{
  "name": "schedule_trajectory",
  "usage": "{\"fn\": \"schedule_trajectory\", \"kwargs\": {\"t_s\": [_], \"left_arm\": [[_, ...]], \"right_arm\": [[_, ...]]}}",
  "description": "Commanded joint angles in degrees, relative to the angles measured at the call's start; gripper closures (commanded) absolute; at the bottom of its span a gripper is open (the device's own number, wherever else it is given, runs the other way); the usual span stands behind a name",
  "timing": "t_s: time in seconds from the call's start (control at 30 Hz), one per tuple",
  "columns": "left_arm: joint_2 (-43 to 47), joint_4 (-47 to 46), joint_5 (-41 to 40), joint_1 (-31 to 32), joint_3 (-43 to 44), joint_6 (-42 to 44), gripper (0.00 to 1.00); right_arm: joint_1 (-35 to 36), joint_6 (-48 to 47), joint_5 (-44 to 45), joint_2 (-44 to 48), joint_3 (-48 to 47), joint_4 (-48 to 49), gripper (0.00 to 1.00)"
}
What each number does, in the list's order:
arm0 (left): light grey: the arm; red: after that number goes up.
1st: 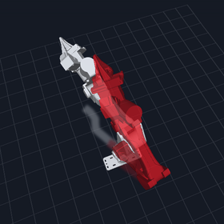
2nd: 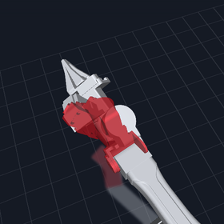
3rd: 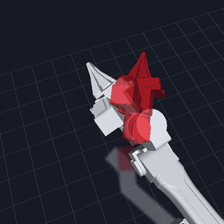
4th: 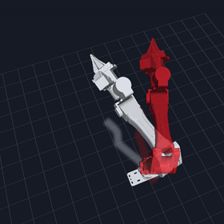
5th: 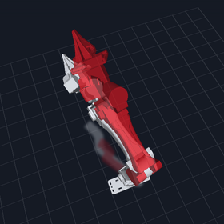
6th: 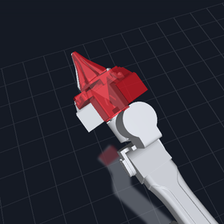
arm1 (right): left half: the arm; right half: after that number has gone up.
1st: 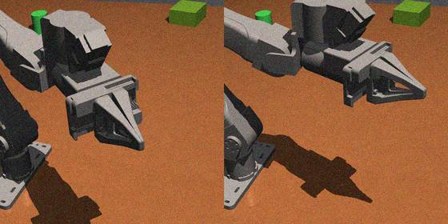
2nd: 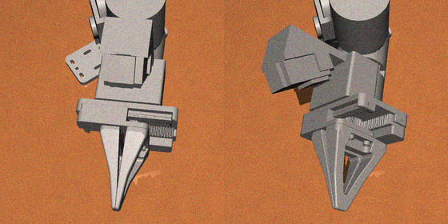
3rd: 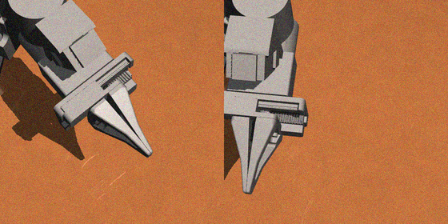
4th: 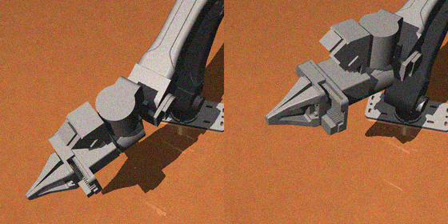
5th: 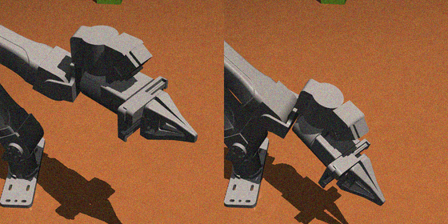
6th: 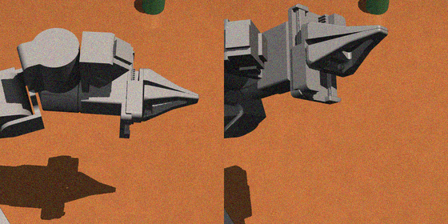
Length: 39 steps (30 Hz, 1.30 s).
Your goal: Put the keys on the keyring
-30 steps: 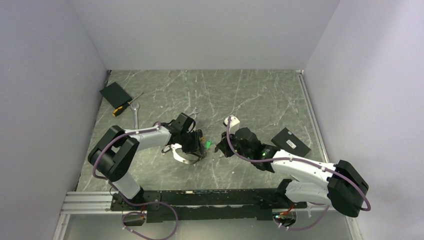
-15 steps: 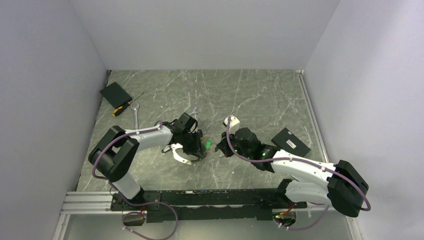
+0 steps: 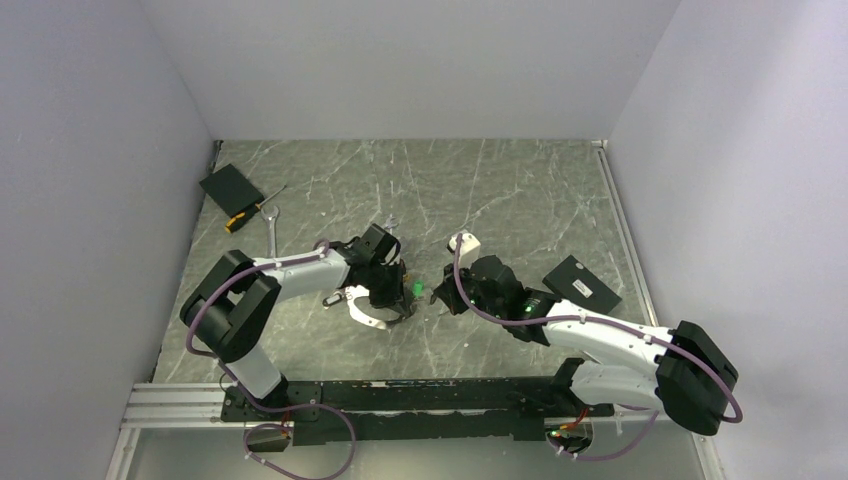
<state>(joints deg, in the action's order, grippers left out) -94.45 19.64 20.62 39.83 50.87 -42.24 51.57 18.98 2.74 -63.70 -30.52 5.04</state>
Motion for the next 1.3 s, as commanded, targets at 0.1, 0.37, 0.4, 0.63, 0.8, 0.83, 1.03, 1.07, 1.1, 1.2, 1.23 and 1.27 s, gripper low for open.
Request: {"fn": "schedule_trajectory", "kwargs": {"t_s": [0.1, 0.37, 0.4, 0.63, 0.8, 0.83, 1.03, 1.07, 1.1, 1.2, 1.23, 1.27], "left_arm": [[-0.3, 3.2, 0.2, 0.4, 3.4, -0.8, 1.00], [0.9, 8.6, 0.2, 0.4, 7.0, -5.5, 1.00], [1.2, 9.3, 0.0, 0.3, 7.2, -6.2, 1.00], [3.6, 7.3, 3.1, -1.3, 5.3, -12.6, 1.00], [6.1, 4.7, 6.9, -3.3, 2.9, -15.7, 1.00], [6.6, 4.6, 7.4, -3.6, 2.6, -16.0, 1.00], [9.8, 4.2, 9.6, -5.0, 0.5, -17.2, 1.00], [10.2, 4.2, 10.0, -5.3, 0.3, -17.4, 1.00], [10.5, 4.4, 10.0, -5.4, 0.0, -17.4, 1.00], [11.4, 5.1, 9.6, -5.7, -0.3, -17.2, 1.00], [11.7, 5.1, 9.7, -5.9, -0.6, -17.2, 1.00], [11.9, 4.8, 10.0, -6.2, -0.9, -17.2, 1.00]], "right_arm": [[0.2, -1.8, -0.4, 1.5, -0.1, 1.9, 1.00], [1.3, -7.0, -5.8, 3.3, -0.1, 3.9, 1.00], [1.8, -8.1, -6.0, 3.5, 0.1, 4.6, 1.00], [10.8, -17.7, 3.3, 4.0, 4.0, 11.5, 1.00], [15.3, -23.3, 7.8, 1.8, 6.9, 17.6, 1.00], [15.8, -23.8, 8.2, 1.4, 7.4, 18.6, 1.00], [16.9, -25.6, 9.7, -1.8, 7.2, 21.2, 1.00], [17.0, -26.0, 9.7, -2.4, 6.8, 21.4, 1.00], [17.2, -26.3, 9.6, -3.2, 6.4, 21.5, 1.00], [17.4, -27.0, 9.3, -5.5, 5.1, 22.2, 1.00], [17.5, -27.1, 9.2, -6.1, 4.7, 22.5, 1.00], [17.5, -27.1, 9.0, -6.8, 4.3, 22.7, 1.00]]}}
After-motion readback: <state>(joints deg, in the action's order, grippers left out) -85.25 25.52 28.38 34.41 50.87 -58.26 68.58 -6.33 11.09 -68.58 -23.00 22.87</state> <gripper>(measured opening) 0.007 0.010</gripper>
